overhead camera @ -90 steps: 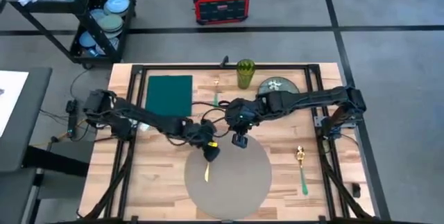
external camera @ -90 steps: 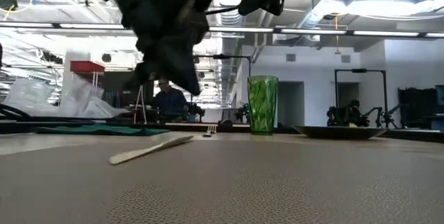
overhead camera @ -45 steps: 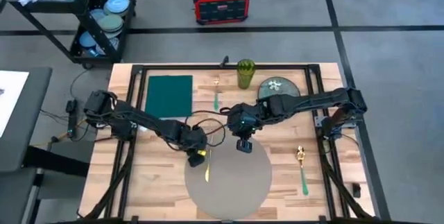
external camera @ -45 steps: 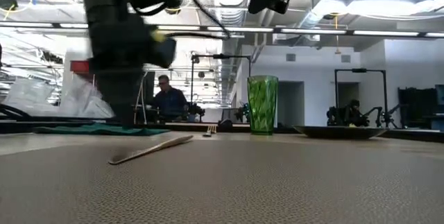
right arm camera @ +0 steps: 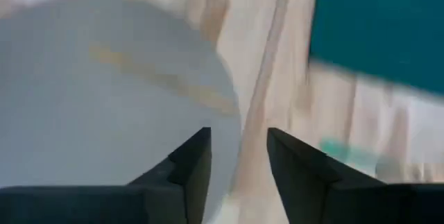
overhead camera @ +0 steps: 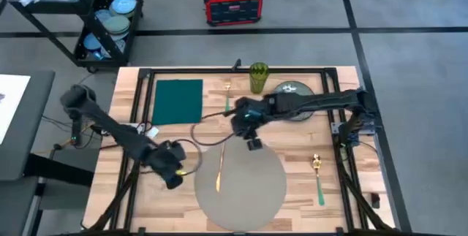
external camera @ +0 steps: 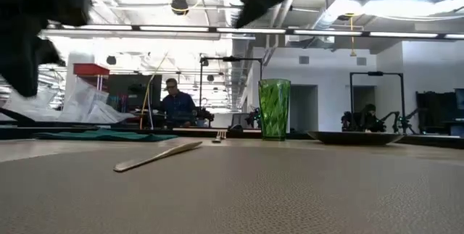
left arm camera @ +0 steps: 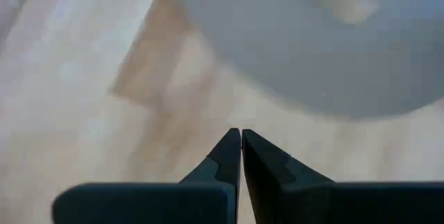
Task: Set table place
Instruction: Move the knife on the gray placemat
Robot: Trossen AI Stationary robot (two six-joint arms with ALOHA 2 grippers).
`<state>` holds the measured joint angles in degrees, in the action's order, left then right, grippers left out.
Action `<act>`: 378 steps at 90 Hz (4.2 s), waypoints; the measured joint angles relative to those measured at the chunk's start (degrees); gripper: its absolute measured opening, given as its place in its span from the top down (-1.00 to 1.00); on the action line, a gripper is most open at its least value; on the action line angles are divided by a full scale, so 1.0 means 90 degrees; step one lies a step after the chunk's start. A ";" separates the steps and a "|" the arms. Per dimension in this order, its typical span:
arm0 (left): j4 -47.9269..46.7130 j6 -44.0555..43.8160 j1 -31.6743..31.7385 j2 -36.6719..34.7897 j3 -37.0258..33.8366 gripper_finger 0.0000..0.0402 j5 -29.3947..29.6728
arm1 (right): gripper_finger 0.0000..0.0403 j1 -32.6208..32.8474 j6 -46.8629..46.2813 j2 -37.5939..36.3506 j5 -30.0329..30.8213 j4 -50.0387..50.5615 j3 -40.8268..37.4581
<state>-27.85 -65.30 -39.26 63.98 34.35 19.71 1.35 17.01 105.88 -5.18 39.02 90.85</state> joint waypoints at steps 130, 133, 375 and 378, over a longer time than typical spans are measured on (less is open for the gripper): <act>0.0253 -0.2831 -0.2017 -0.1071 -0.1353 1.00 0.1343 | 0.31 -0.0019 0.3140 0.2536 -0.0097 -0.0599 0.0719; 0.0219 -0.2863 -0.2017 -0.1071 -0.1353 1.00 0.1344 | 0.31 -0.0018 0.3083 0.2530 -0.0099 -0.0595 0.0721; 0.1404 -0.1648 -0.0318 -0.1068 -0.1346 1.00 0.3013 | 0.69 -0.0058 0.2595 0.2011 -0.0791 0.1883 0.1384; 0.1389 -0.1571 -0.0279 -0.1068 -0.1346 1.00 0.3010 | 0.63 -0.0034 0.2706 0.2011 -0.0855 0.1915 0.1384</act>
<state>-15.34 -79.44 -41.77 54.37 22.24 46.81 1.05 41.37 123.98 -12.87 56.26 103.31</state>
